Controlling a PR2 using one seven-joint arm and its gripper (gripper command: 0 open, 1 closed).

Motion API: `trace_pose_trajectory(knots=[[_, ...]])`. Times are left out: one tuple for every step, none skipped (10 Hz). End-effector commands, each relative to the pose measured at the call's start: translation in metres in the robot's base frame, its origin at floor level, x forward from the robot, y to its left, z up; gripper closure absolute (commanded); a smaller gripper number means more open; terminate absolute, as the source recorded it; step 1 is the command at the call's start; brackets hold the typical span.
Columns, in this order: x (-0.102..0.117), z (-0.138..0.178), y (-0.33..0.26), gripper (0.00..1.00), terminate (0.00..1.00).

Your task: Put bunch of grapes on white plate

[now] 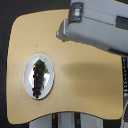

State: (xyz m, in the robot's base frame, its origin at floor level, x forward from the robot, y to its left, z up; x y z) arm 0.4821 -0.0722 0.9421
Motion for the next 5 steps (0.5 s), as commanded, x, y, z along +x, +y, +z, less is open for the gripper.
trace_pose_trajectory(knots=[[0.004, 0.006, -0.124, 0.00, 0.00], [0.002, 0.004, -0.141, 0.00, 0.00], [0.002, 0.002, -0.146, 0.00, 0.00], [0.003, 0.001, -0.151, 0.00, 0.00], [0.004, 0.000, -0.156, 0.00, 0.00]])
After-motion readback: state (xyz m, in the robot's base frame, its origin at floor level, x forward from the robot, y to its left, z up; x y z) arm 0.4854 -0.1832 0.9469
